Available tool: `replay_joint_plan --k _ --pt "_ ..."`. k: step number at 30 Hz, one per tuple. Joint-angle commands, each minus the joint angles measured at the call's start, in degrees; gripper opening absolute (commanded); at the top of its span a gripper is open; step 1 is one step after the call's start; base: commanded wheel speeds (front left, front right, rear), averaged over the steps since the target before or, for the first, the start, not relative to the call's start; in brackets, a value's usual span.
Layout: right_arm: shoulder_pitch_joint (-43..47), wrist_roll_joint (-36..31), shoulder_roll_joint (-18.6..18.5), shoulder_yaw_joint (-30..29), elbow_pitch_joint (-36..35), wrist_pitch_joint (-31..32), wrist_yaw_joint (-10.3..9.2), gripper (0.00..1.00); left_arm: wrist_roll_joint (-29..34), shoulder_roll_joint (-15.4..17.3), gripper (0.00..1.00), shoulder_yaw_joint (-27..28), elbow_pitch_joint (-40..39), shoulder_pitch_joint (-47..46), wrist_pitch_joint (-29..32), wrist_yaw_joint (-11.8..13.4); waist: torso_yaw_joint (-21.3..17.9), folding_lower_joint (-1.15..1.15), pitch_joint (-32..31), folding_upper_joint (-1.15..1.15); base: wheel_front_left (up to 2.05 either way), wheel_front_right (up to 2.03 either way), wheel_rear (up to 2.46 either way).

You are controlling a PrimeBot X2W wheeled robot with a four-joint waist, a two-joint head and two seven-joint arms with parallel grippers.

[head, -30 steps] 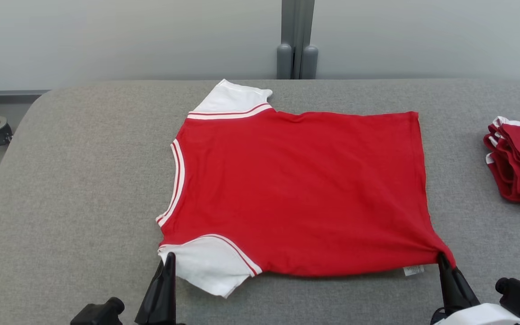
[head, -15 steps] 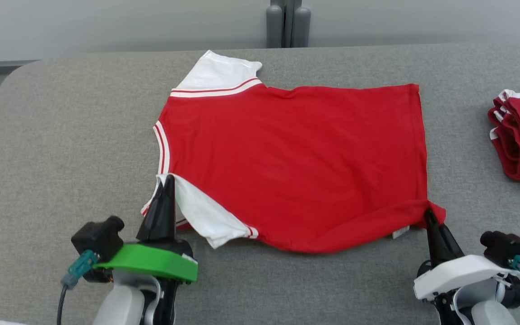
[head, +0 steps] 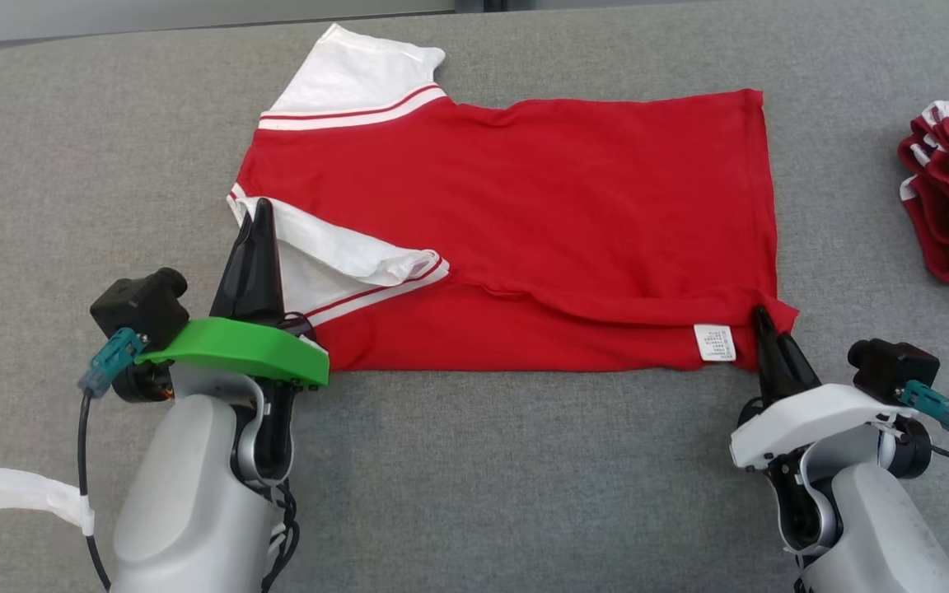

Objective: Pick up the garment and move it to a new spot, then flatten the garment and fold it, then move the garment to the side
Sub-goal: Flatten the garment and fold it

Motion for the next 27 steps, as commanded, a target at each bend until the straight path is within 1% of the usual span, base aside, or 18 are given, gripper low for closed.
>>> replay_joint_plan --k 1,2,3,4,5,6,10,14,17,21,24,27 --pt "-1.1 -0.1 -0.2 0.2 0.7 -0.6 0.00 0.00 0.1 0.2 0.00 0.2 0.7 -1.6 -0.2 -0.1 -0.6 0.00 0.6 0.00 0.00 0.00 0.00" --pt "-1.7 -0.2 -0.2 0.2 1.1 -0.8 0.00 0.00 0.0 0.2 0.00 0.2 1.6 -2.0 -0.2 0.2 -0.7 0.00 0.7 0.00 0.00 0.00 0.00" --pt "-2.2 -0.3 -0.2 0.1 1.4 -1.3 0.00 0.07 -0.4 0.2 0.00 0.2 2.3 -2.2 -0.2 0.4 -0.8 0.00 0.8 0.00 0.00 0.00 0.00" --pt "-2.7 -0.2 -0.2 0.0 1.8 -1.6 0.00 0.46 -0.7 0.2 0.00 -0.1 3.2 -2.6 -0.2 0.6 -0.8 0.00 0.8 0.00 0.00 0.00 0.00" --pt "-3.4 0.1 -0.2 -0.1 2.0 -2.5 0.00 1.00 -1.2 0.2 0.64 -0.5 3.9 -3.4 -0.2 0.7 -0.9 0.00 0.7 0.00 0.00 0.00 0.00" --pt "-3.7 0.0 -0.2 -0.3 2.1 -2.8 0.00 1.00 -1.3 0.2 1.00 -0.7 4.0 -3.6 -0.2 0.8 -0.9 0.00 0.7 0.00 0.00 0.00 0.00" --pt "-4.2 0.3 -0.2 -1.0 1.1 -4.1 0.00 1.00 -1.7 0.2 1.00 -0.5 2.3 -2.8 -0.2 0.8 -0.7 0.00 0.0 0.00 0.00 0.00 0.00" --pt "-2.6 -0.6 -0.1 -2.3 -1.2 -5.0 0.00 1.00 -2.3 0.2 1.00 0.4 -0.8 0.0 -0.2 0.3 -0.4 0.00 -1.1 0.00 0.00 0.00 0.00" --pt "0.0 -1.8 -0.2 -3.3 -3.4 -5.3 0.00 1.00 -2.9 0.2 1.00 1.1 -3.5 3.1 -0.1 -0.2 -0.1 0.00 -2.1 0.00 0.00 0.00 0.00" --pt "3.9 -5.7 -0.1 -4.7 -6.8 -4.9 0.00 1.00 -2.5 0.2 1.00 2.4 -5.5 8.3 -0.1 -0.5 0.3 0.00 -3.7 0.00 0.00 0.00 0.00" --pt "6.9 -8.0 -0.2 -5.4 -9.3 -3.6 0.00 1.00 -2.0 0.6 1.00 2.7 -4.9 12.1 0.2 0.3 0.6 0.00 -5.0 0.00 0.00 0.00 0.00" --pt "8.9 -9.7 -0.1 -5.6 -11.8 -1.8 0.00 1.00 -2.2 1.6 1.00 2.9 -4.4 14.4 3.3 2.5 0.9 0.00 -6.0 0.00 0.00 0.00 0.00"
